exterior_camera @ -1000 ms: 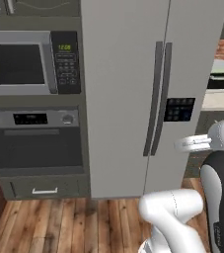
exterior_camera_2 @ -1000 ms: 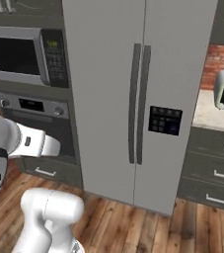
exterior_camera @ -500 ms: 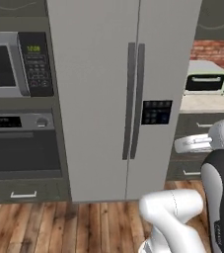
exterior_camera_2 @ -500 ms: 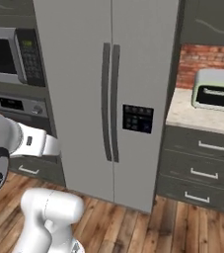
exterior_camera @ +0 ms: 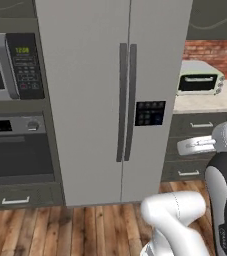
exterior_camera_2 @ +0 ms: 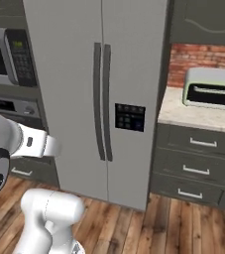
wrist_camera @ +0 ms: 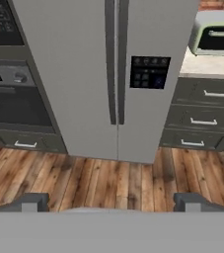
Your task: Retrieve the fish from the fridge and place it on the saucepan with marinade on the stove.
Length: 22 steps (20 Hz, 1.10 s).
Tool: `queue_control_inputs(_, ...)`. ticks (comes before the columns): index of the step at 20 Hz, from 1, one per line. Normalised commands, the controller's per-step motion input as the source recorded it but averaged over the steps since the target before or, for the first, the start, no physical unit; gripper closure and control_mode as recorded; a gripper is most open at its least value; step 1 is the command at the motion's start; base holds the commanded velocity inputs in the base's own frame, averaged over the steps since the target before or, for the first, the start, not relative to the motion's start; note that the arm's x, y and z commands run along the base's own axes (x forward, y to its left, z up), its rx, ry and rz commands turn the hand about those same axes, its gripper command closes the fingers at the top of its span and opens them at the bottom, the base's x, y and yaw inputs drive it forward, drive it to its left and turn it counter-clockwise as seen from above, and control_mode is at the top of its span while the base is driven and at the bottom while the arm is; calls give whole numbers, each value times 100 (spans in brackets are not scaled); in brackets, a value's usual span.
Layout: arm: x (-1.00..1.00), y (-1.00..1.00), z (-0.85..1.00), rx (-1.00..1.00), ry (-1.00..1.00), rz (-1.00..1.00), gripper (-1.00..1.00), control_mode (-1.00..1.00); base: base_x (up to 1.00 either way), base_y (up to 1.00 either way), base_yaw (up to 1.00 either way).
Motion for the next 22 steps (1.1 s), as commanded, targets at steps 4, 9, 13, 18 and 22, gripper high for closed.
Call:
queue_control_inputs(4, 0, 0, 0, 0, 0, 0, -100, 100, 30, 26, -23)
queue_control_inputs(9, 0, 0, 0, 0, 0, 0, -100, 100, 14, 47, -11)
queue_control_inputs(13, 0, 0, 0, 0, 0, 0, -100, 100, 14, 56, -5)
queue_control_inputs(18, 0, 0, 0, 0, 0, 0, -100, 100, 10, 11, -1)
queue_control_inputs(22, 0, 0, 0, 0, 0, 0, -100, 100, 0, 0, 0)
